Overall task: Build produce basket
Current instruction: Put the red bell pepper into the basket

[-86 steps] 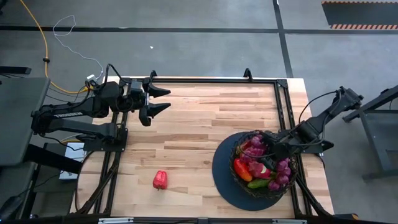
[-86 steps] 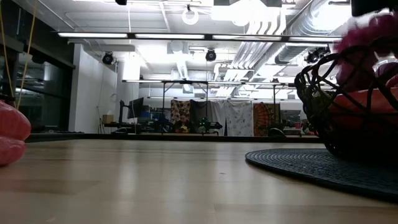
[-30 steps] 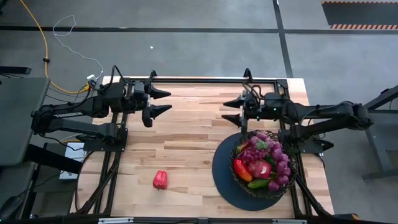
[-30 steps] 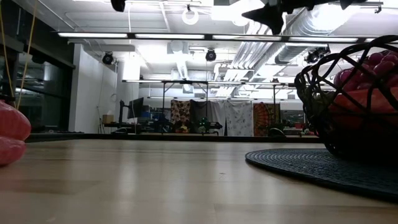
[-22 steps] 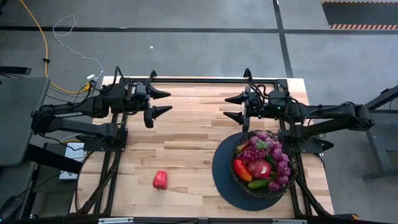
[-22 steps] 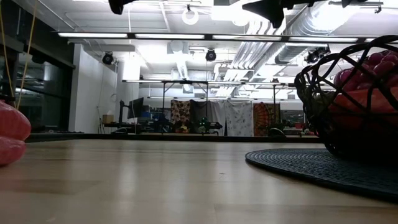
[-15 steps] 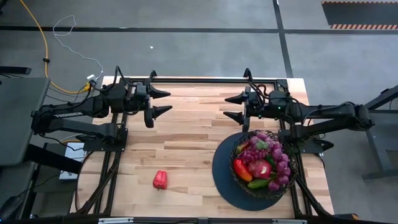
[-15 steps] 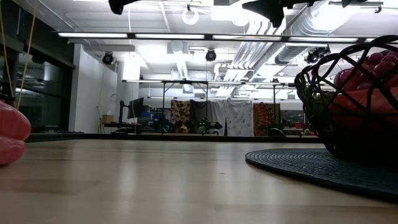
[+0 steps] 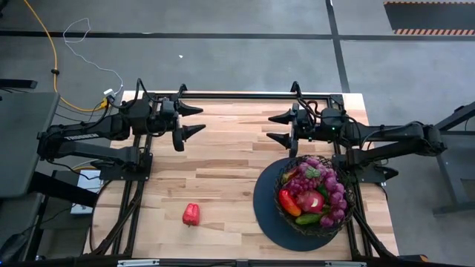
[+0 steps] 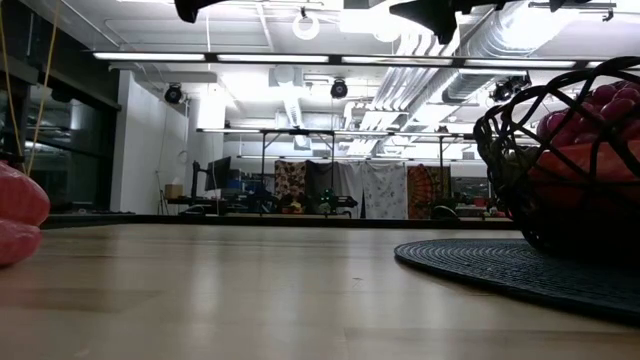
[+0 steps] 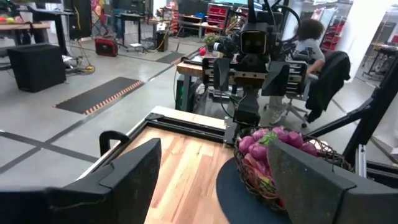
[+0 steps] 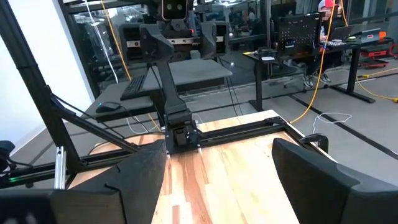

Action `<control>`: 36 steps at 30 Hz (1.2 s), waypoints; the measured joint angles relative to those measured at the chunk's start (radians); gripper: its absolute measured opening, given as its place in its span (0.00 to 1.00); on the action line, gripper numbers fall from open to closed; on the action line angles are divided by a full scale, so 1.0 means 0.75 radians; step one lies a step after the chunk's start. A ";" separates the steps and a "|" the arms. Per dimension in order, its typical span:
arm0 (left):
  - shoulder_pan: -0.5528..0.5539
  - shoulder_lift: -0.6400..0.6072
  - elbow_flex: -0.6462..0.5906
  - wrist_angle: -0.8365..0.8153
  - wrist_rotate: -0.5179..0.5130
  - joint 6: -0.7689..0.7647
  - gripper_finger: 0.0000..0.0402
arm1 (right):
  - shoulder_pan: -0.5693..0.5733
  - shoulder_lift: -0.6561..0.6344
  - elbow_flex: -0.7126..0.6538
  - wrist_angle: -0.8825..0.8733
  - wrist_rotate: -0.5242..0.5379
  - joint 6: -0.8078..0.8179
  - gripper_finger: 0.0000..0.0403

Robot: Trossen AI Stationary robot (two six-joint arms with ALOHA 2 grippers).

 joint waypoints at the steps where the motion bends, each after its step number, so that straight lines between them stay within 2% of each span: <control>1: 0.000 0.000 0.000 0.000 0.000 -0.013 0.71 | 0.000 0.000 0.000 0.000 0.000 0.000 0.70; 13: -0.001 0.007 0.045 -0.002 0.107 -0.128 0.94 | 0.000 0.000 0.000 -0.005 0.000 -0.001 0.70; 18: -0.029 0.053 0.126 -0.080 0.096 -0.172 0.98 | 0.000 0.000 0.000 -0.010 0.001 -0.002 0.70; 22: -0.096 0.129 0.260 -0.376 0.019 -0.329 0.98 | 0.000 0.000 0.000 -0.015 0.001 -0.002 0.70; 26: -0.191 0.251 0.429 -0.837 -0.062 -0.634 0.98 | 0.000 0.000 0.000 -0.022 0.001 -0.002 0.70; 31: -0.330 0.382 0.518 -1.329 -0.056 -1.087 0.98 | 0.000 0.001 0.000 -0.034 0.001 -0.002 0.70; 36: -0.538 0.494 0.518 -1.601 0.041 -1.558 0.98 | 0.000 0.001 0.000 -0.045 0.001 0.000 0.70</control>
